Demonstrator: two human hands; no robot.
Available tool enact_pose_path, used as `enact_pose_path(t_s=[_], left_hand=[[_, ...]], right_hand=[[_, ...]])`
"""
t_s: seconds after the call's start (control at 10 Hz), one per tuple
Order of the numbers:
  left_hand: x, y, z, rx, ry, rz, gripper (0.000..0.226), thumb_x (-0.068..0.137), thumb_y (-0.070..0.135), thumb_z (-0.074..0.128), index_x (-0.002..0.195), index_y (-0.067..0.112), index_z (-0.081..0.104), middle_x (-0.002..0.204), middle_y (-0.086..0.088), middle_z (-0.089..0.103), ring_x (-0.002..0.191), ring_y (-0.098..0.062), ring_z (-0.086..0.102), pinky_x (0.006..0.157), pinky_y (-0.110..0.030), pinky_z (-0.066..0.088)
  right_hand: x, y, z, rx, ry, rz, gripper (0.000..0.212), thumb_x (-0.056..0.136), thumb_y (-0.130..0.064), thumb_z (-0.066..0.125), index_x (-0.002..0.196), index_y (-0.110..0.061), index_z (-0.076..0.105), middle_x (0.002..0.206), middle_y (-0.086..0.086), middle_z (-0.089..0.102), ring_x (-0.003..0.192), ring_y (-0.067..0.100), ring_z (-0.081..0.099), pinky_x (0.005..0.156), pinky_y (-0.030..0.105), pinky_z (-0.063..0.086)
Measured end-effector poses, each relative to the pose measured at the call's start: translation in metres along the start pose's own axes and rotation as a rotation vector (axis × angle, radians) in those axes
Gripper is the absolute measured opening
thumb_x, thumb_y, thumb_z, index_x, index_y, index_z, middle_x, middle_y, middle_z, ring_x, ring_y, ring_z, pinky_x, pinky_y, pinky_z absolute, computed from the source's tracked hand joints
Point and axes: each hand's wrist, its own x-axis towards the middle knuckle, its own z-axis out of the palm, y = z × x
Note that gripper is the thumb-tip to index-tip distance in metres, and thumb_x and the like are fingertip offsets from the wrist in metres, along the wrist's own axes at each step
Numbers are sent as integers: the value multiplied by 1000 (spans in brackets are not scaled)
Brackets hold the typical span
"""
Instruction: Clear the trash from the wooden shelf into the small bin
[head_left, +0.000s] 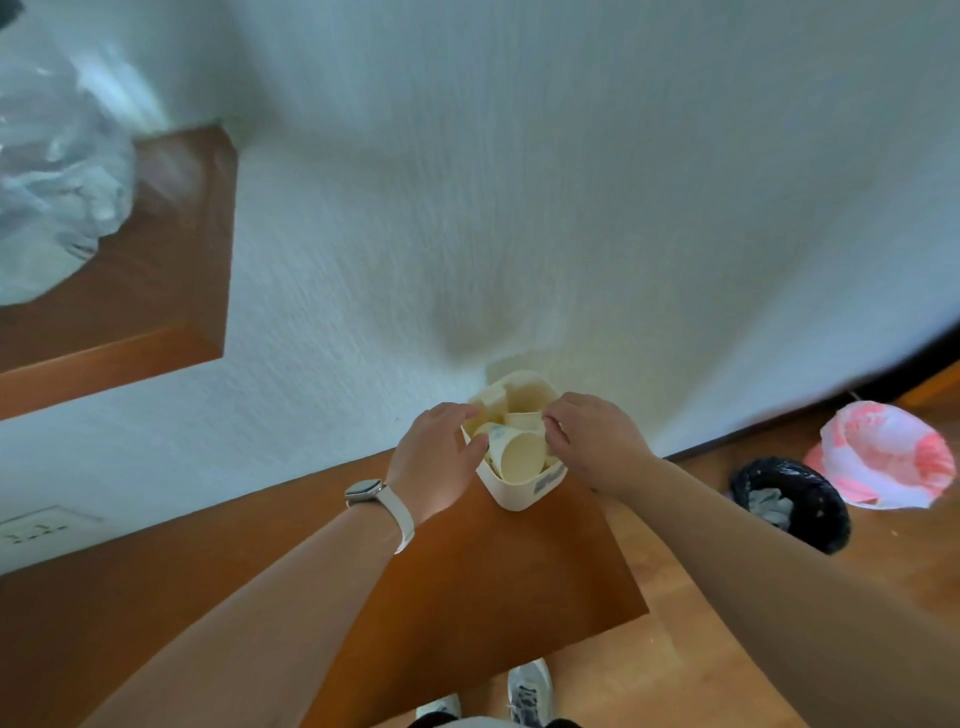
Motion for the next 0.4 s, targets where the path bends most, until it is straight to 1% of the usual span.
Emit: enact_pose_path(t_s=[0.1,0.2,0.3,0.4], left_hand=[[-5,-1,2,22,8,29,38,96,35,54,133,23,52,129,6,57,115,-11,50,90,-22,38],[-9,-1,-1,39,-4,52,39,96,36,54,133,24,52,130,6,56,118,-12,48,95,-26,42],[-11,-2,-6,77,13,101,41,96,38,54,134,24,50,133,7,54,122,-12,46,102,-32,42],[-14,-1,-14,154,24,164,46,95,40,54,138,24,48,140,6,50,130,-13,42,109,-33,33]], right_hand=[[-1,6,-2,25,-8,16,24,98,-27,45,105,-17,65,102,0,64,91,16,59,82,34,50],[-2,5,-9,47,-17,10,26,98,-28,45,110,-17,65,107,-2,64,93,15,59,84,32,50],[-2,1,-14,73,19,-56,26,97,-30,46,110,-16,64,107,-2,64,92,15,57,81,28,46],[-1,-4,-19,92,15,-76,29,96,-33,47,115,-18,62,114,-3,63,99,15,56,85,27,43]])
